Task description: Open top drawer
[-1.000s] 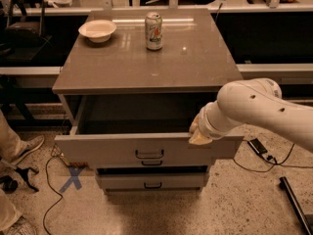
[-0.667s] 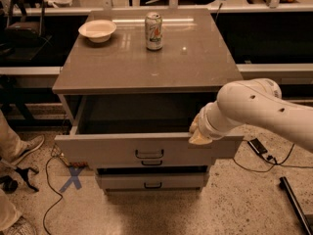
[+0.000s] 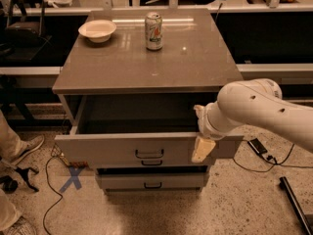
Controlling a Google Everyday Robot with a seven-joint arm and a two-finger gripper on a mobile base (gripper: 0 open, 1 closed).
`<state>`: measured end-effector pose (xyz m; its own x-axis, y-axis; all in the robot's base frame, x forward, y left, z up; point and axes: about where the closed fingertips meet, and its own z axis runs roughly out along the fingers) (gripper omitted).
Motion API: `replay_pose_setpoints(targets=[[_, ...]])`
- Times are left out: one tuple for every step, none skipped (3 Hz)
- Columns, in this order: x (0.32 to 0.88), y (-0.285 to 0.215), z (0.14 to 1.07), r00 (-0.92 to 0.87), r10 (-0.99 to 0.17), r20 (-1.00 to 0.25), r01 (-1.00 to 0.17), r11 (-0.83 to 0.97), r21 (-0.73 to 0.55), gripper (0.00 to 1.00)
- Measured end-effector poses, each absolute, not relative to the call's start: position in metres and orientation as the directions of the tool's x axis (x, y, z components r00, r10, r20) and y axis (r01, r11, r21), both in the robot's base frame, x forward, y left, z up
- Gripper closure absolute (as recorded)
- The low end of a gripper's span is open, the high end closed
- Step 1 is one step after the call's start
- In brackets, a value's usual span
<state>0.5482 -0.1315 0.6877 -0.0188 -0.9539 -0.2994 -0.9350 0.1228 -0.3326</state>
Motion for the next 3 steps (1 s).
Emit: replay_pose_setpoints(targets=[[0.548,-0.129,0.681,-0.003,-0.955,-0.296,-0.948,0.097,-0.303,0.00],[0.546,-0.126,0.668,0.031,-0.956,-0.290,-0.975,0.035,-0.221,0.00],[0.545,-0.125,0.656,0.048,-0.956,-0.290,-0.988,-0.002,-0.157,0.00]])
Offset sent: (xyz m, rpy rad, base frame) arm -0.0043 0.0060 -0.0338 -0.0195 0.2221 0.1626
